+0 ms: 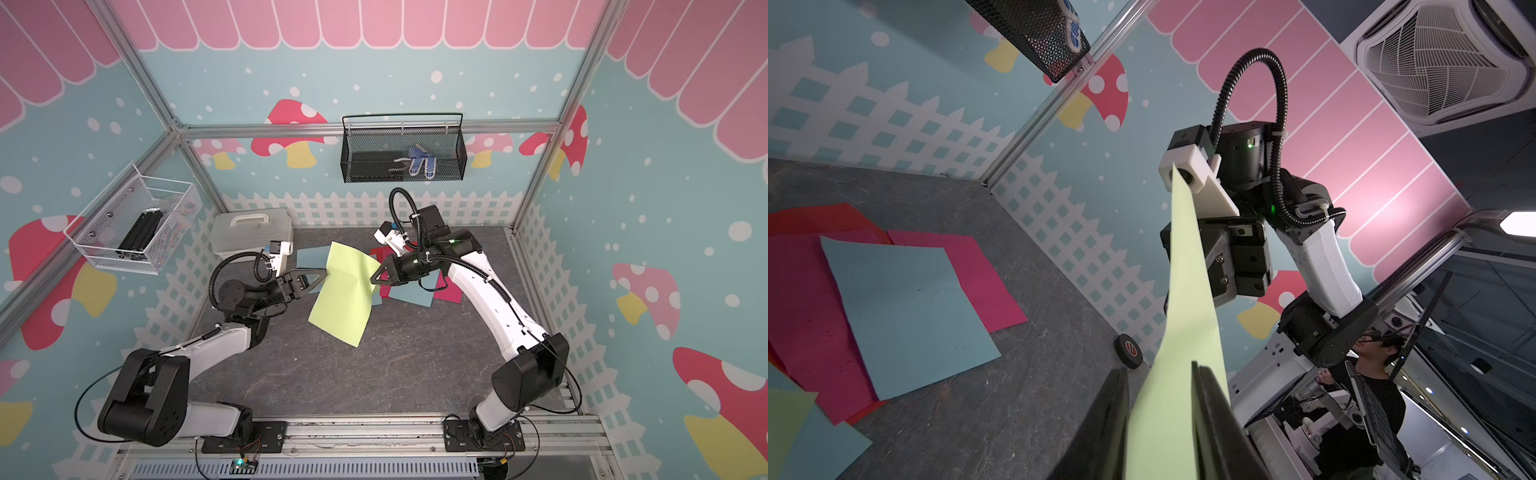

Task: Sort the scattered colored papers by color
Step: Pick up the colored paper from the center of the board, then place the colored paper at the center of the board.

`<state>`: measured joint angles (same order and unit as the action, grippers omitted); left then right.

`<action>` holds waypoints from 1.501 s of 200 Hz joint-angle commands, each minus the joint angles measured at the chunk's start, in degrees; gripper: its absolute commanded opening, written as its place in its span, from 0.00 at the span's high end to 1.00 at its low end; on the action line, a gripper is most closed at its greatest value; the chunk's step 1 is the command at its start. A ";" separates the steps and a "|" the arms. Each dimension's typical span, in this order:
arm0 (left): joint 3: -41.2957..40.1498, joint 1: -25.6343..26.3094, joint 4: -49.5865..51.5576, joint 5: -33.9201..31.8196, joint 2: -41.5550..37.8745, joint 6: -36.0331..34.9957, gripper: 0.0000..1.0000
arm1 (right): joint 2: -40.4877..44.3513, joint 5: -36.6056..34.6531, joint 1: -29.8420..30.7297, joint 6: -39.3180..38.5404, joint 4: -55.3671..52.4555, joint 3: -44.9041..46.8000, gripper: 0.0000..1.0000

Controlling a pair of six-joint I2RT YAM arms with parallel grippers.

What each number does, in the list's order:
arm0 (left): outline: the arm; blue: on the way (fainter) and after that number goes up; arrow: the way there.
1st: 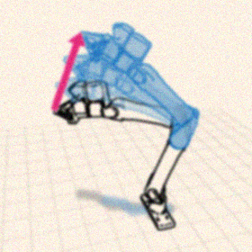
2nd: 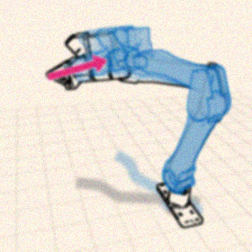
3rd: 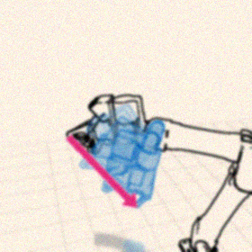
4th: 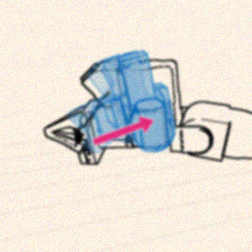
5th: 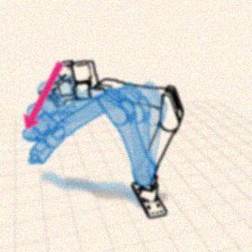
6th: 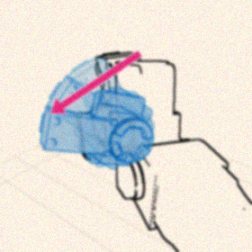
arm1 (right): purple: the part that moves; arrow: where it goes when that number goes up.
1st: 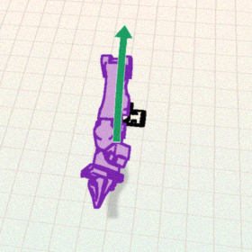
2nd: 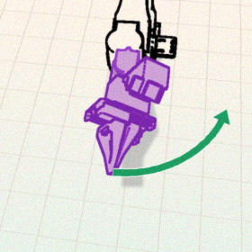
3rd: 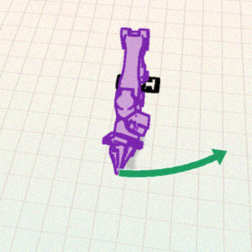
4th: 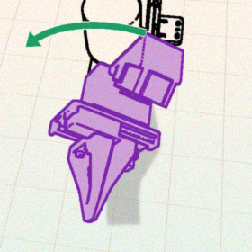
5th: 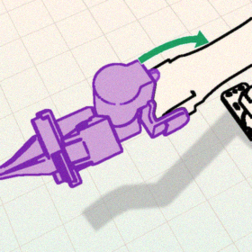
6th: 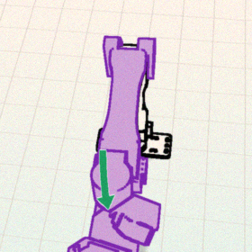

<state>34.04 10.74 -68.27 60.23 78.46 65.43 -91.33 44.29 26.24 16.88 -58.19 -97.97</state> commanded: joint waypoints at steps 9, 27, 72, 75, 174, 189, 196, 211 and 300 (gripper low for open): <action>-0.20 1.96 9.90 0.49 -2.58 -6.93 0.74 | -1.56 -1.84 -0.33 -3.09 -2.77 -2.91 1.00; -0.12 3.01 14.07 0.41 -3.30 -9.13 0.75 | -2.25 -1.67 -0.31 -3.61 -3.23 -4.33 1.00; 0.54 3.41 18.39 -0.11 -4.11 -12.06 0.84 | -2.94 -0.95 -0.14 -4.05 -3.54 -5.35 1.00; 0.50 3.41 18.84 -0.21 -4.20 -12.34 0.86 | -2.90 -1.05 -0.15 -4.05 -3.53 -5.18 1.00; 1.03 2.85 27.59 -4.02 -7.76 -16.70 1.00 | -3.32 -2.35 0.04 -3.80 -3.26 -4.94 0.53; 0.94 1.95 31.38 -6.30 -8.89 -18.15 1.00 | -3.19 -4.13 0.04 -3.54 -3.26 -5.11 0.43; 0.95 1.37 33.68 -7.50 -9.56 -19.47 1.00 | -3.06 -4.91 0.04 -3.44 -3.25 -5.07 0.41; 0.93 0.21 38.04 -10.44 -10.87 -21.21 1.00 | -2.74 -7.05 0.04 -3.10 -3.33 -4.62 0.36; 2.17 -1.88 56.57 -20.14 -11.95 -24.59 1.00 | -0.14 -15.59 -0.05 -1.72 -0.66 3.06 0.27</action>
<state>34.41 9.19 -18.33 43.05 66.19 42.76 -93.36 30.46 26.26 15.05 -59.90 -97.47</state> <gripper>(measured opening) 0.047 0.726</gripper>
